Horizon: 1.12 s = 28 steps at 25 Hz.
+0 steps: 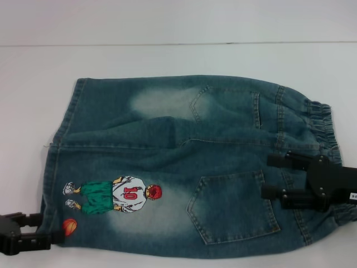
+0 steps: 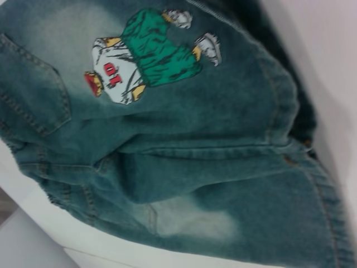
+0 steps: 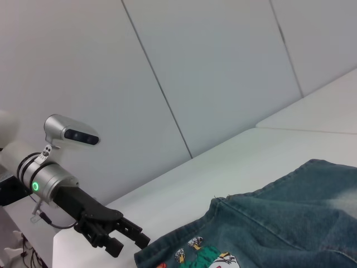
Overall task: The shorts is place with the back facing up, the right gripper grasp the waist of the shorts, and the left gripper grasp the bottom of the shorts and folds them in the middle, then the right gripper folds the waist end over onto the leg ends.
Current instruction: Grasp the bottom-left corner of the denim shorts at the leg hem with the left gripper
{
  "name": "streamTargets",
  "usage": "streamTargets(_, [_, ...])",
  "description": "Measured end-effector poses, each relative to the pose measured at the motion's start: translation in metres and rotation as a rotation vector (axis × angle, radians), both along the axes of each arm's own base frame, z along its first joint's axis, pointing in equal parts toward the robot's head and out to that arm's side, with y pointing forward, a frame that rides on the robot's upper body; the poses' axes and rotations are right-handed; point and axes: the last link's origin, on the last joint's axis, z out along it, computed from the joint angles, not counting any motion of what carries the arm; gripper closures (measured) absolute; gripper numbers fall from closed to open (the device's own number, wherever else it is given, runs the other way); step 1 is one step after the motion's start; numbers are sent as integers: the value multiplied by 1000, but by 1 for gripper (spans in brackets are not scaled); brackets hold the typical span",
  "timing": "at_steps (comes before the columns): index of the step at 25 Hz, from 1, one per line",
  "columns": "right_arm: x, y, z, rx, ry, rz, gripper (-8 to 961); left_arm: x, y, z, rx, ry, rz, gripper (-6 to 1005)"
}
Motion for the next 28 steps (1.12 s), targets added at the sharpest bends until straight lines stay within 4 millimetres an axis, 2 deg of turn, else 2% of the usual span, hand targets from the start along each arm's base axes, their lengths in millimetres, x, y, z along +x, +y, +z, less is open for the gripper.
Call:
streamTargets(12, [3, -1, 1, 13, -2, -2, 12, 10, 7, -17, -40, -66, -38, 68])
streamTargets(28, [3, -2, 1, 19, 0, -6, 11, -1, 9, -13, -16, 12, -3, 69])
